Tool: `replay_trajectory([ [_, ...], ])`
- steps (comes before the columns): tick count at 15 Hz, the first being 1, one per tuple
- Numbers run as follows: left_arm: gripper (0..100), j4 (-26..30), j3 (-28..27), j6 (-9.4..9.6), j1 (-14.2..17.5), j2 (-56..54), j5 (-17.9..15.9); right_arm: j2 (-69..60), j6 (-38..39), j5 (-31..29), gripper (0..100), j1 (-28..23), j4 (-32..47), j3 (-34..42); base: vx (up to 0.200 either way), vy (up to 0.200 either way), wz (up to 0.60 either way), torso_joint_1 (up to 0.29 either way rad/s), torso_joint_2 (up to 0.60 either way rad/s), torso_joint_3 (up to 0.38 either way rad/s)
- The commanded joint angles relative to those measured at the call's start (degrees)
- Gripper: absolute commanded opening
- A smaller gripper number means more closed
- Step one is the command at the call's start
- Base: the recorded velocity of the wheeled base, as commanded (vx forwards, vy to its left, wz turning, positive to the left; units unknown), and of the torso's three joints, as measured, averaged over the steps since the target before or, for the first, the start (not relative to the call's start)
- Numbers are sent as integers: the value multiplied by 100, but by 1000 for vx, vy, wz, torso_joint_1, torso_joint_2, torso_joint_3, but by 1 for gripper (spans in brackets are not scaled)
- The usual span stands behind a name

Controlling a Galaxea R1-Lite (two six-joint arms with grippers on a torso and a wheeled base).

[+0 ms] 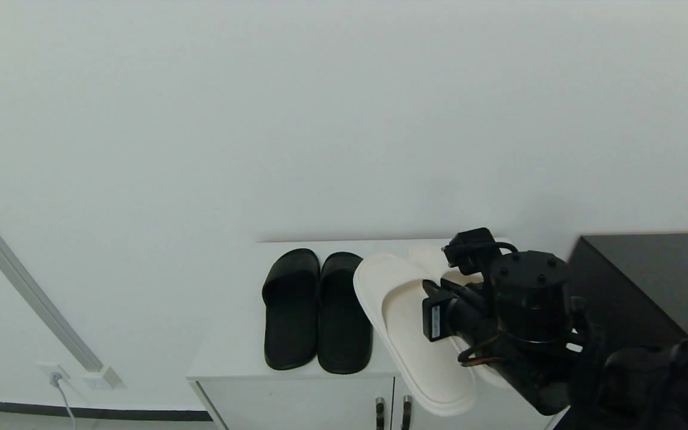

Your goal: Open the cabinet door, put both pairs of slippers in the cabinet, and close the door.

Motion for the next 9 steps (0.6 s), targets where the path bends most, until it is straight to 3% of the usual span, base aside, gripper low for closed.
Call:
replay_trajectory([
  [1, 0, -1, 0, -2, 1, 7, 2, -817, -59, 355, 0, 218, 76, 299, 0, 0, 0, 0, 0, 0],
  [5, 0, -1, 0, -2, 1, 7, 2, -1406, -42, 1032, 0, 447, 665, 589, 0, 0, 0, 0, 0, 0],
  [9, 0, -1, 0, -2, 1, 7, 2, -1494, -51, 1155, 0, 508, 788, 818, 0, 0, 0, 0, 0, 0],
])
